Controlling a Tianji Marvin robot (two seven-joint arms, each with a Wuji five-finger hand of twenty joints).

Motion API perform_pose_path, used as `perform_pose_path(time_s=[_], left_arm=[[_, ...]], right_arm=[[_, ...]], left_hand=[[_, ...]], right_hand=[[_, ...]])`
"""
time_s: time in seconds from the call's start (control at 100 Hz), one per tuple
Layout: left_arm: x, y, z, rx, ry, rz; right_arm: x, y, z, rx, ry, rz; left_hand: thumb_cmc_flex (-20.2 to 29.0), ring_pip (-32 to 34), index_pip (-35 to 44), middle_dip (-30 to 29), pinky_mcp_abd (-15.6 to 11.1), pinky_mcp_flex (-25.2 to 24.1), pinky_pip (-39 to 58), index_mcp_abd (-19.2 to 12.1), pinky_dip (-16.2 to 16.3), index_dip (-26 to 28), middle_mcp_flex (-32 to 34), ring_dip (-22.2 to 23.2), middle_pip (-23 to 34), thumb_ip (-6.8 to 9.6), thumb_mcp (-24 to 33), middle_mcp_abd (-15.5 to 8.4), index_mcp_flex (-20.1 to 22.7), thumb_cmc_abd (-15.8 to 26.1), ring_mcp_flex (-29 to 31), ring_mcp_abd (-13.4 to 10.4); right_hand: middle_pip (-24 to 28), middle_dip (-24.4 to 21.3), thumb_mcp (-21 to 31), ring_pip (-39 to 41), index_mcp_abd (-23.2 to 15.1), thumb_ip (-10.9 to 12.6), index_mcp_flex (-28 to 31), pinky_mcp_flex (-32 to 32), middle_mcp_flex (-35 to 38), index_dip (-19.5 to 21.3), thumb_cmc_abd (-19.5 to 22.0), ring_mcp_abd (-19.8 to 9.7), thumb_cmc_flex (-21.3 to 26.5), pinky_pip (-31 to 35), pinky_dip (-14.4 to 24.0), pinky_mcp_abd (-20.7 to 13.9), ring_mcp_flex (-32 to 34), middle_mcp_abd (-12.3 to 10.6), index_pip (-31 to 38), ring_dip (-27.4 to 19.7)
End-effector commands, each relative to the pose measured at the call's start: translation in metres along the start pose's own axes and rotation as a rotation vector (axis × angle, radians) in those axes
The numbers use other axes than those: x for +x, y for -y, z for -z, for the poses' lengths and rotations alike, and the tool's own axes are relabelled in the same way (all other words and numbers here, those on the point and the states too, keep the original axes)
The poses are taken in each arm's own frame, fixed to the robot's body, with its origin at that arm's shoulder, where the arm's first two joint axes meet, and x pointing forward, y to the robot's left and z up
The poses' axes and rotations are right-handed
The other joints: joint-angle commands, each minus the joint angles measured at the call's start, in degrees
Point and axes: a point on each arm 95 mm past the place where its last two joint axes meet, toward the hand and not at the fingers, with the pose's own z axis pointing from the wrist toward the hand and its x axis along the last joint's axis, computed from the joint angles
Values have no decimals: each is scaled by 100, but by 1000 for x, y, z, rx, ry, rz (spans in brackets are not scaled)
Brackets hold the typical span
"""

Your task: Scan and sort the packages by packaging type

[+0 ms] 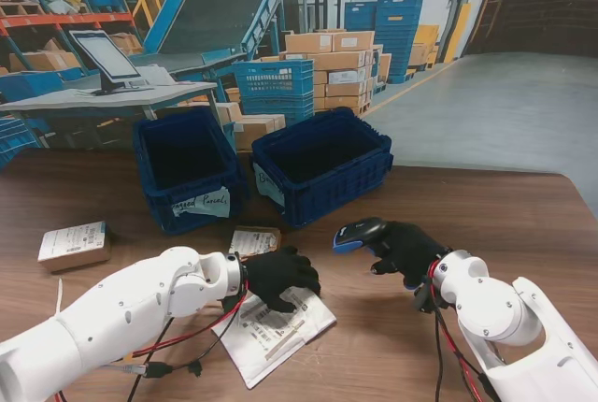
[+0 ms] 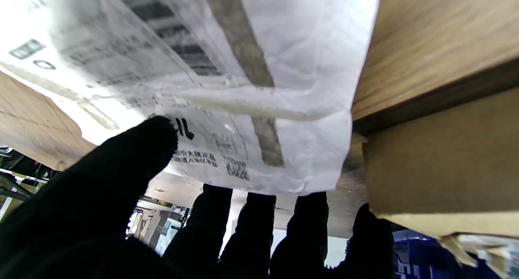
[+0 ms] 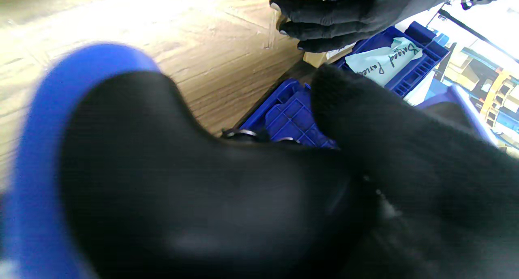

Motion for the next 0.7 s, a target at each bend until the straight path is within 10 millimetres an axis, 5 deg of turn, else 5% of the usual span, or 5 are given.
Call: perform_pose_path(time_s=[0.0,0.06,0.12,0.24,0.69], left_arm=[[3,-13,1,-37,2,-4],[3,-14,0,-34,5,-8],[3,-14,0,-29,7,-8],[4,-16,-1,-18,8,-11],[13,0,3,15,33,-7]], right_arm=[[4,1,1,6,-3,-3],[4,0,1,5,-2,-4],[4,0,1,5,-1,-5],[3,0,1,9,1,-6],[1,5,0,23,0,-14]], left_hand=[[358,59,1696,110,-6,-5,257,-324,-107,949,274,42,317,-85,370,-151,634,-399,110,-97],[649,65,2421,111,-15,-15,347,-501,-161,1078,372,11,372,-505,494,-189,621,-752,126,-117],[902,75,3095,104,-22,-14,414,-637,-200,1098,445,-14,404,-606,485,-208,600,-953,144,-134],[1106,117,3905,105,-38,0,509,-812,-215,1301,587,-30,480,-637,531,-252,803,-974,204,-160],[1090,171,4254,125,-104,15,667,-761,-210,1631,625,-34,566,-570,834,-303,693,-978,229,-203]], right_hand=[[31,76,167,227,-443,-17,326,-13,-85,266,276,-313,453,9,48,1,81,-99,448,140],[24,70,163,224,-443,-16,326,-14,-84,266,279,-317,454,8,48,-3,80,-94,448,140],[22,69,159,222,-443,-15,326,-14,-83,266,276,-312,456,8,48,-3,80,-92,448,141],[22,70,156,221,-443,-15,326,-14,-83,266,279,-309,451,6,46,-9,81,-92,447,144],[12,67,145,213,-443,-14,326,-11,-84,267,288,-300,452,7,45,1,81,-89,447,151]])
